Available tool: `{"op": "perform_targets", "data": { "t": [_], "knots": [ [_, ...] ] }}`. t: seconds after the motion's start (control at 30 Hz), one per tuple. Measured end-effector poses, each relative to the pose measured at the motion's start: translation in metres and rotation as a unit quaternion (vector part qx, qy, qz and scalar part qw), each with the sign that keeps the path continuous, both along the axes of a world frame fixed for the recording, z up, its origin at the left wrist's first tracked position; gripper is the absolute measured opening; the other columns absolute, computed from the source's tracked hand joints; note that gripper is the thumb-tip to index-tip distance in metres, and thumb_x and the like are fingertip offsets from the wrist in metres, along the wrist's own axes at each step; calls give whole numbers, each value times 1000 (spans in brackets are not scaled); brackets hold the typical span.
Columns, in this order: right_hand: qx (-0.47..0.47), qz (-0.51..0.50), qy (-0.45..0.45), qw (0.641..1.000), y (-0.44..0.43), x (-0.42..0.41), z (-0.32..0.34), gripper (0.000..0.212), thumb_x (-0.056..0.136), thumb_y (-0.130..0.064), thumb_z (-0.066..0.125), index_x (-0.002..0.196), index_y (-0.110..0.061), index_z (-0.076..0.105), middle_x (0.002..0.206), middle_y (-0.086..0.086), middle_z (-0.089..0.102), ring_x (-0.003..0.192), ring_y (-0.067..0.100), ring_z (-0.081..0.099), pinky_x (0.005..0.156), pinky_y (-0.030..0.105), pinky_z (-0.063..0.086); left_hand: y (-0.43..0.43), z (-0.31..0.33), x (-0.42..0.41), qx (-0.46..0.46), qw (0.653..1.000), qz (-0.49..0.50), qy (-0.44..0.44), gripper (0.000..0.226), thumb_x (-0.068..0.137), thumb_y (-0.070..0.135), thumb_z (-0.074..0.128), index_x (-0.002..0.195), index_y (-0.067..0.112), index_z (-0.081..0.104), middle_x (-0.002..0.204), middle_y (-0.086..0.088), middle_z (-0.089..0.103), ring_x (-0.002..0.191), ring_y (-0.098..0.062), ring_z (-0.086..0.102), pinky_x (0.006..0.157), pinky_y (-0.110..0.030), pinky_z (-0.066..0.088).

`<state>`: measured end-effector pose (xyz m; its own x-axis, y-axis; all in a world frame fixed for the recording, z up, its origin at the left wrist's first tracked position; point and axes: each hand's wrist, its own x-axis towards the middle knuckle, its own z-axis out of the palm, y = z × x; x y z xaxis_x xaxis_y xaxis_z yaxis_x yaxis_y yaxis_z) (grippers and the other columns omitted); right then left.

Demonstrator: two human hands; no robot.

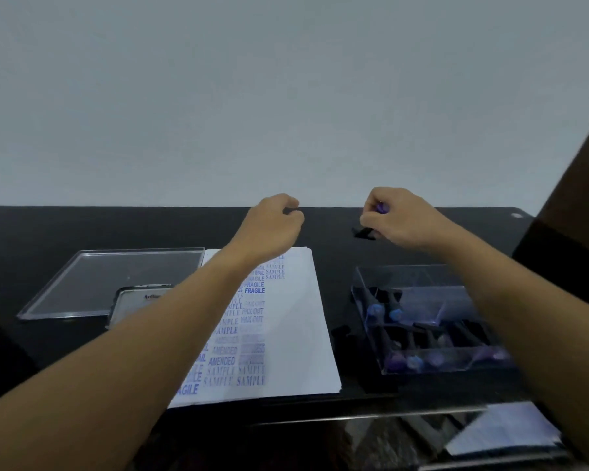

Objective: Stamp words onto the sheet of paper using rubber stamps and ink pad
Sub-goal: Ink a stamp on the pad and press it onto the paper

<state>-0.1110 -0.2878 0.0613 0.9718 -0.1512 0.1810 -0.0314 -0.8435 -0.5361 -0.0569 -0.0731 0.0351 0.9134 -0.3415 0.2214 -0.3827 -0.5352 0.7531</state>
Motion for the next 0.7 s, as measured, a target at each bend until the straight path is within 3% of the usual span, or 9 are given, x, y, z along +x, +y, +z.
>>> {"op": "perform_targets", "data": {
  "t": [0.17, 0.3, 0.37, 0.43, 0.5, 0.53, 0.63, 0.7],
  "knots": [
    [-15, -42, 12, 999, -52, -29, -2, 12, 95, -30, 59, 87, -23, 64, 87, -2, 67, 82, 19, 62, 67, 32, 46, -50, 0, -27, 37, 997, -64, -2, 45, 99, 25, 44, 144, 18, 48, 146, 4, 49, 133, -13, 45, 96, -21, 31],
    [14, -91, 46, 995, -89, -50, -12, 20, 98, -32, 50, 92, -23, 66, 95, -2, 68, 88, 19, 66, 83, 37, 50, -86, -14, -43, 89, 990, -105, -10, 46, 99, 25, 44, 144, 15, 47, 149, 0, 46, 135, -17, 44, 98, -22, 31],
    [23, -106, 61, 992, -103, -57, -20, 27, 98, -26, 43, 90, -21, 68, 99, -1, 68, 87, 18, 67, 84, 38, 50, -100, -23, -50, 107, 988, -113, -6, 46, 99, 26, 44, 143, 15, 47, 149, -1, 46, 134, -18, 45, 100, -23, 32],
    [-4, -107, 84, 991, -112, -61, -29, 30, 99, -22, 40, 90, -22, 69, 100, -1, 69, 85, 17, 66, 79, 38, 50, -110, -33, -56, 120, 986, -118, -7, 39, 98, 25, 44, 135, 16, 54, 145, -2, 50, 132, -22, 47, 109, -32, 34],
    [-28, -104, 108, 988, -115, -65, -38, 30, 100, -22, 38, 96, -21, 68, 97, -1, 69, 88, 21, 65, 78, 37, 49, -120, -42, -58, 133, 984, -118, -18, 22, 96, 24, 45, 114, 20, 57, 137, -5, 55, 128, -25, 49, 111, -44, 36],
    [-37, -101, 118, 987, -115, -67, -42, 30, 102, -23, 38, 101, -19, 67, 96, -2, 66, 91, 23, 63, 77, 36, 47, -123, -46, -59, 141, 982, -120, -26, 21, 96, 23, 44, 113, 20, 57, 136, -5, 55, 128, -25, 47, 111, -47, 34],
    [-59, -97, 147, 983, -115, -70, -54, 28, 102, -26, 37, 110, -20, 64, 95, -6, 60, 98, 22, 59, 86, 35, 44, -131, -62, -62, 163, 979, -113, -54, 41, 98, 25, 42, 136, 12, 52, 145, -2, 46, 139, -19, 34, 116, -49, 24],
    [-72, -100, 154, 980, -116, -69, -63, 26, 99, -31, 39, 107, -28, 63, 100, -9, 63, 100, 22, 60, 97, 45, 46, -134, -74, -64, 162, 979, -105, -57, 43, 98, 27, 40, 137, 12, 50, 145, -2, 44, 139, -19, 31, 117, -51, 23]
  ]
}}
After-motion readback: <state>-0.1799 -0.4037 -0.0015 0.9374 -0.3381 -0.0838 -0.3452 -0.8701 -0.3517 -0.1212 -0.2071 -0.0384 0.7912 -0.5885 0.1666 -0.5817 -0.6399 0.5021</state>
